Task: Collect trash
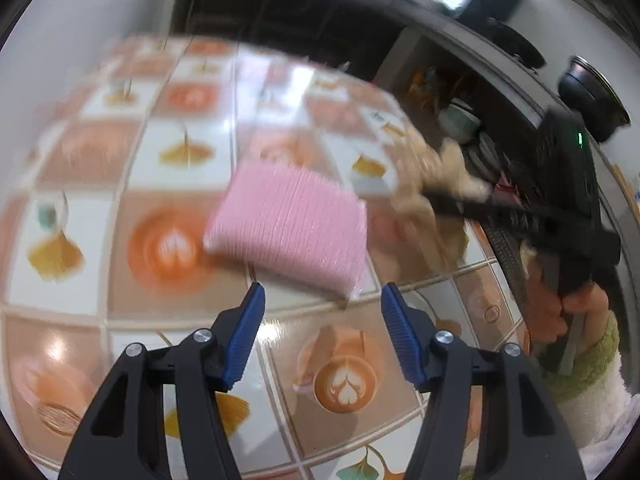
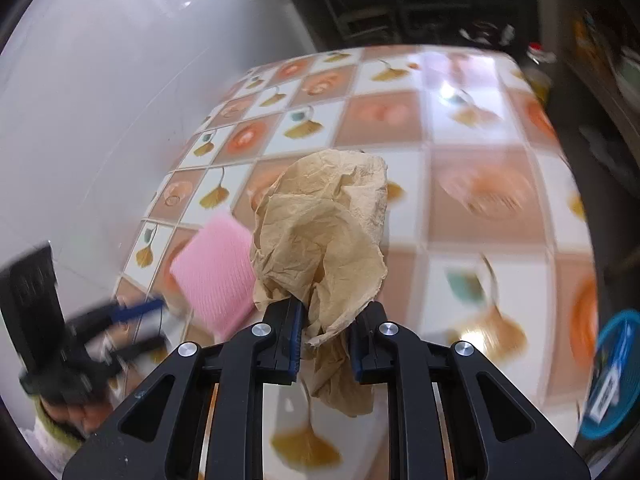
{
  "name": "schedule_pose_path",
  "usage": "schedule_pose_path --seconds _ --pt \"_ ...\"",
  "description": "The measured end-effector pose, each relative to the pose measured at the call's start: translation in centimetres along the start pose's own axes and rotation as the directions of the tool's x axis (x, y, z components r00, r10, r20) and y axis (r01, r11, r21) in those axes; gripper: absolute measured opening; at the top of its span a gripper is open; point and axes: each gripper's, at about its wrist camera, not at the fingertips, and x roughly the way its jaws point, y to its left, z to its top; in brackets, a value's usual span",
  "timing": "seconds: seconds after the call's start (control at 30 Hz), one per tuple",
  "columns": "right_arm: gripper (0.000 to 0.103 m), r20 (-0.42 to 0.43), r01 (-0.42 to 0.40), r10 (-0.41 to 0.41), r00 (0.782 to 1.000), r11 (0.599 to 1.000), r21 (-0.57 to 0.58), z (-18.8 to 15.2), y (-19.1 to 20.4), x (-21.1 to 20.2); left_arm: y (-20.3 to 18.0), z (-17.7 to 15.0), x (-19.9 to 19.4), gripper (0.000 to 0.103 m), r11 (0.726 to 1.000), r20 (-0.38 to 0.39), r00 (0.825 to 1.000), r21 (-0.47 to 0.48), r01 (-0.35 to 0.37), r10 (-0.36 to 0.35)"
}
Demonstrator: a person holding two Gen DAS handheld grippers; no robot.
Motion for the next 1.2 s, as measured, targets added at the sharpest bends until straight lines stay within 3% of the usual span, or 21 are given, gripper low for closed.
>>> schedule_pose_path --seconds 0.27,0.47,0.53,0.63,0.73,0.83,0.93,1.07,1.2 --pt "0.015 -0.063 0.008 -0.013 0.998 0.997 -0.073 3.1 1.9 4.4 1.8 0.5 1.9 0.057 0.992 0.009 0.997 -0.094 0.079 -0.079" --pt "0.015 -0.150 -0.076 0.068 0.986 0.996 -0.052 0.8 2.1 4.6 2.8 1.4 1.8 0.057 0.987 0.022 0.996 -0.135 0.091 -0.089" --pt "0.015 -0.185 -0.137 0.132 0.974 0.990 -0.014 -0.7 2.1 4.2 3.1 1.4 1.7 0.058 0.987 0.019 0.996 -0.137 0.086 -0.084" --pt "0.015 -0.210 -0.160 0.152 0.966 0.987 -0.022 -2.8 2.7 3.2 3.8 1.3 1.2 0.059 0.988 0.005 0.997 -0.132 0.081 -0.081" --pt "0.015 -0.182 -0.148 0.143 0.973 0.989 -0.010 -4.6 2.2 1.0 3.5 1.4 1.0 0.063 0.993 -0.013 0.999 -0.113 0.044 -0.045" --pt "0.015 -0.126 -0.041 0.041 0.991 0.999 0.003 -5.9 0.8 -1.1 2.3 1.8 1.1 0.073 0.998 -0.019 1.000 -0.069 -0.017 0.015" --pt "0.015 -0.097 -0.034 0.041 0.994 0.997 0.075 -7.0 -1.1 -2.6 0.6 1.9 1.7 0.081 0.998 -0.025 0.997 0.001 -0.070 0.070" --pt "0.015 -0.064 -0.012 0.020 0.998 0.991 0.136 -8.2 -2.6 -3.9 -1.8 1.0 2.6 0.083 0.966 -0.016 0.975 0.142 -0.217 0.222" --pt "0.017 -0.052 0.015 -0.007 0.999 0.988 0.151 -9.0 -3.0 -4.2 -2.4 0.6 3.5 0.083 0.942 -0.021 0.957 0.183 -0.282 0.290"
